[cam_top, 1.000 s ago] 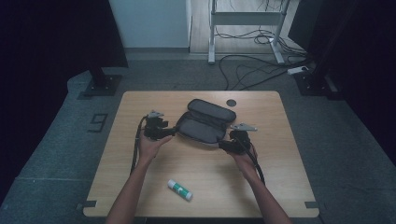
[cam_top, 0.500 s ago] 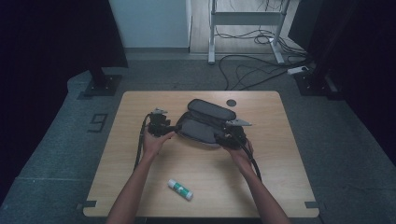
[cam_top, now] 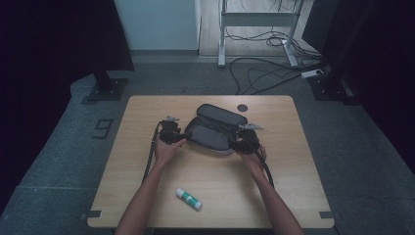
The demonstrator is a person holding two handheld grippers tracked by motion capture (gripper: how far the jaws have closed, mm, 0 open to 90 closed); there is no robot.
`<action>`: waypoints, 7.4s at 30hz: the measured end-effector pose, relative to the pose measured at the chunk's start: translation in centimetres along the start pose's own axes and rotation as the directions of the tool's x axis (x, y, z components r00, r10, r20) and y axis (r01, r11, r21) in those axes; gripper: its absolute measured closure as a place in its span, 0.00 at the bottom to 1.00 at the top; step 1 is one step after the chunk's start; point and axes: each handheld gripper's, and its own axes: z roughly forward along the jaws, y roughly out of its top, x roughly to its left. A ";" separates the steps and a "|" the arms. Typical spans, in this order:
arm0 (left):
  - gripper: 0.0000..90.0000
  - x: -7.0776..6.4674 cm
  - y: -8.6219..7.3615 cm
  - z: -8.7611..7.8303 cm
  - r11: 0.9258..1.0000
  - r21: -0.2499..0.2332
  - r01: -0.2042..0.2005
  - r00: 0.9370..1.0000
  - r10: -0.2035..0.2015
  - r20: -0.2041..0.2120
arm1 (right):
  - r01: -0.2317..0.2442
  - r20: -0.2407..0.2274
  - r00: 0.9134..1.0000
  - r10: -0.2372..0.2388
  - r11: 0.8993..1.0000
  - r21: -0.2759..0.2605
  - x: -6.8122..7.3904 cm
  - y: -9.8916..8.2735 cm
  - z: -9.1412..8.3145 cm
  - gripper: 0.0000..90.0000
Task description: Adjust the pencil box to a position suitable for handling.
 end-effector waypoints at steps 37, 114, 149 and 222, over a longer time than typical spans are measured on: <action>0.80 0.1 -0.6 1.9 1.000 0.011 0.000 0.999 0.001 -0.052 | -0.015 0.003 1.000 0.015 0.998 0.062 -1.3 -1.0 2.4 0.88; 0.96 -3.1 0.9 -5.6 0.991 -0.113 -0.078 0.994 0.085 0.065 | 0.053 -0.032 0.998 -0.058 0.990 -0.133 -0.5 1.7 -4.5 0.96; 0.96 -4.7 -2.5 -8.8 0.983 -0.137 -0.119 0.984 0.135 0.116 | 0.084 -0.099 0.990 -0.103 0.981 -0.175 0.5 -0.8 -8.0 0.96; 0.45 -4.1 -7.2 -8.0 0.996 -0.044 -0.073 0.986 0.079 0.150 | 0.076 -0.129 0.987 -0.091 0.990 -0.116 -2.2 -6.8 -7.2 0.52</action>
